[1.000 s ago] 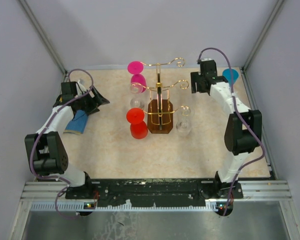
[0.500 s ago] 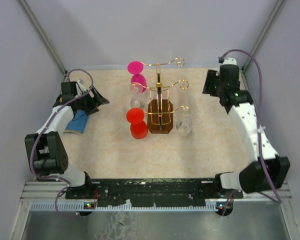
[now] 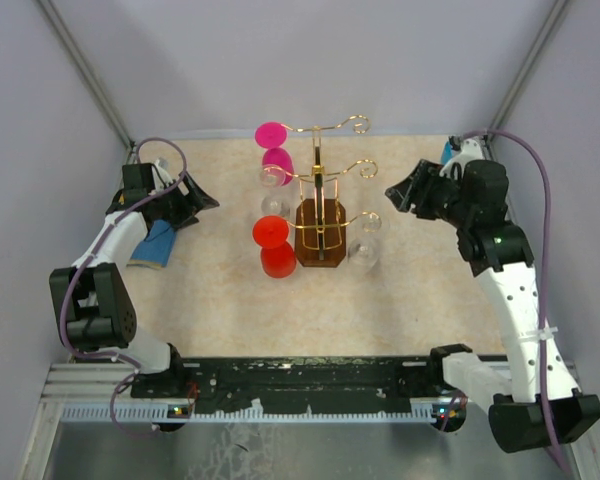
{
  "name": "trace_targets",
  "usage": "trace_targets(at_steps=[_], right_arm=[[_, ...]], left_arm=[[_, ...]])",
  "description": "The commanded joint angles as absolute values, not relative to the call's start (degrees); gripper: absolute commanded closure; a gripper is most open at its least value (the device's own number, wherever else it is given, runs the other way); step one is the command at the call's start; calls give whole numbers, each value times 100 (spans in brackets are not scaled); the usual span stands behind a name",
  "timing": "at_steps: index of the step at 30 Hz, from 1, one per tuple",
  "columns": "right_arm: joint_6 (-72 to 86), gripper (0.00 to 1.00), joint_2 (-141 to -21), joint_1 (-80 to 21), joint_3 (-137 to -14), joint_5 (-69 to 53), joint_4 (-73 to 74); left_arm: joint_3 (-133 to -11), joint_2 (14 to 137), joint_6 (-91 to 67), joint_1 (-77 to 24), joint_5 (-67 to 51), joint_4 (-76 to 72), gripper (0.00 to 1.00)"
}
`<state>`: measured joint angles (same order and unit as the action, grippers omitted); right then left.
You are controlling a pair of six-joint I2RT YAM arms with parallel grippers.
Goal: Take the wine glass off the wine glass rack
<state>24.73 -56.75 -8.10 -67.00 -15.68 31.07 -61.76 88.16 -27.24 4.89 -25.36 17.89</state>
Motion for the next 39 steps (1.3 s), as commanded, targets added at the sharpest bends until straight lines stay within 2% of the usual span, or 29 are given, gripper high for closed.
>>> trace_targets(at_steps=[1,24,31,36,39], right_arm=[[2656,40,-5572,-798,-6524,-2092,2887],[2846,44,-5212,-798,-5803,-2987,2674],[3002,53,-5191,-795,-5579,-3341,2390],[3087,67,-5170,-794,-5505,-3437,2297],[3083,71,-5131,-798,-5506,-3372,2332]], left_arm=[[-6083,8617,-2747,470,-2669,1608,12],[-6034,8605,-2759,396,-2729,1578,13],[-6021,8589,-2762,370,-2742,1573,13],[-6011,8578,-2757,365,-2742,1574,13],[-6003,8569,-2754,361,-2741,1573,13]])
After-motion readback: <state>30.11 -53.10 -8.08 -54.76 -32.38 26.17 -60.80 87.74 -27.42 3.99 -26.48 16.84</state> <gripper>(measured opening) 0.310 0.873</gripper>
